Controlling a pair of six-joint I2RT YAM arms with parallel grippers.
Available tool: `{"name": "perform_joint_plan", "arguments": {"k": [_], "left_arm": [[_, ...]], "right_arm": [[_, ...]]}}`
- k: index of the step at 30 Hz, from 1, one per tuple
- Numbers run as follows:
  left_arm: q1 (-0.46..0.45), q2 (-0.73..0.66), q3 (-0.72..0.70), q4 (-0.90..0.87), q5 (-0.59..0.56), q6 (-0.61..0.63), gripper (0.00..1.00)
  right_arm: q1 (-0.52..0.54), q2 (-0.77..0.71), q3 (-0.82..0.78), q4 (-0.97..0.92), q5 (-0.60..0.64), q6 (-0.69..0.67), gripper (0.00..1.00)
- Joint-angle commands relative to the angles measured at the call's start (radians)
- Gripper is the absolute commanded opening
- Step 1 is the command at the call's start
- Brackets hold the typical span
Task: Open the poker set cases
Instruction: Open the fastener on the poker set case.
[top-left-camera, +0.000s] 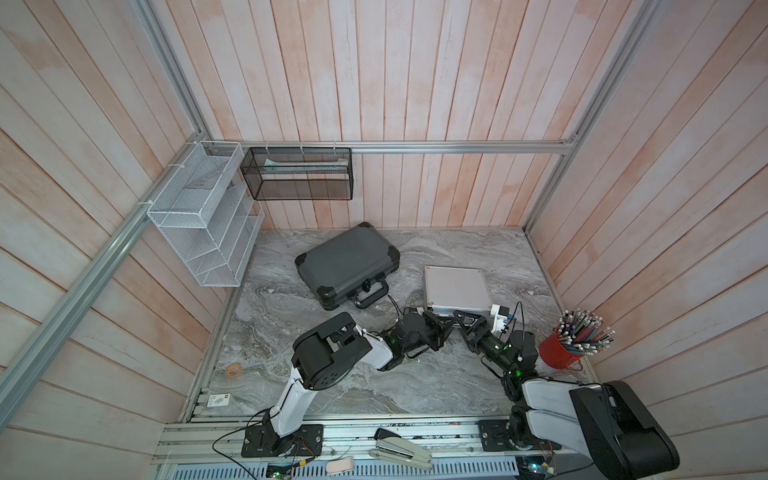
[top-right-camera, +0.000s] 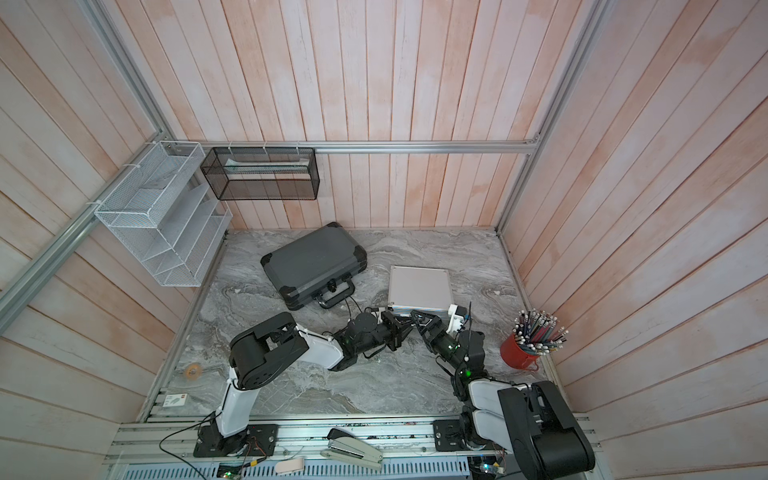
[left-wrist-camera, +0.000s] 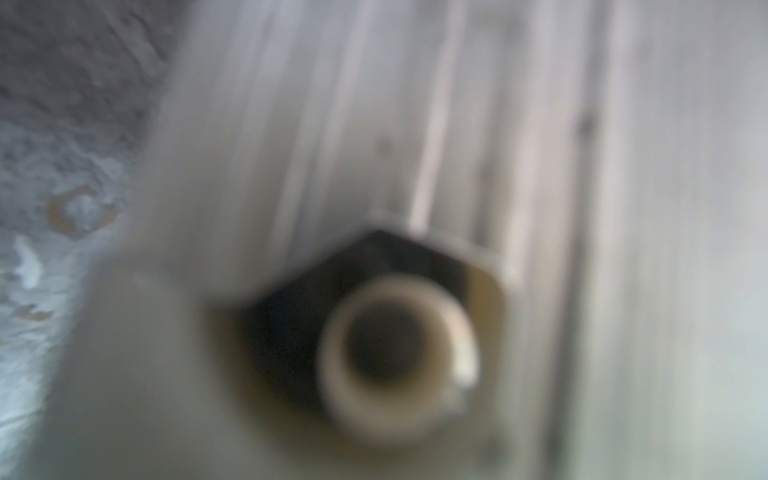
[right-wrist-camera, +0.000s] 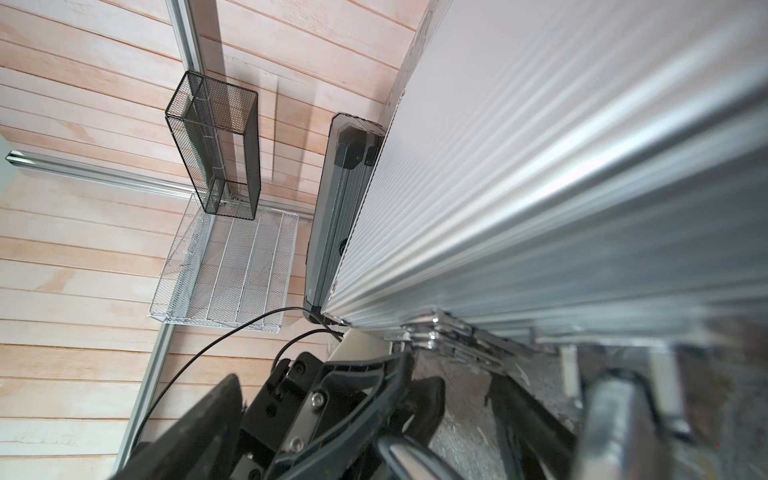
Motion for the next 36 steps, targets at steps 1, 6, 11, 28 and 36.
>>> {"name": "perform_joint_plan", "arguments": {"k": [1,6,11,28,36], "left_arm": [[-0.001,-0.012,0.039,0.171,-0.012,-0.021,0.00],[-0.001,-0.008,0.040,0.175,-0.013,-0.027,0.00],[-0.002,-0.013,0.044,0.177,-0.013,-0.027,0.00],[-0.001,-0.010,0.036,0.189,-0.008,-0.034,0.00],[-0.001,-0.019,0.025,0.193,-0.004,-0.033,0.00]], "right_arm": [[-0.006,-0.019,0.007,0.021,-0.008,0.000,0.93],[-0.014,-0.008,0.010,0.007,-0.013,-0.008,0.94],[-0.014,-0.003,0.009,-0.069,-0.003,-0.037,0.96],[-0.019,0.053,0.023,0.021,-0.006,-0.031,0.97],[-0.019,0.099,0.050,0.053,-0.030,-0.013,0.97]]}}
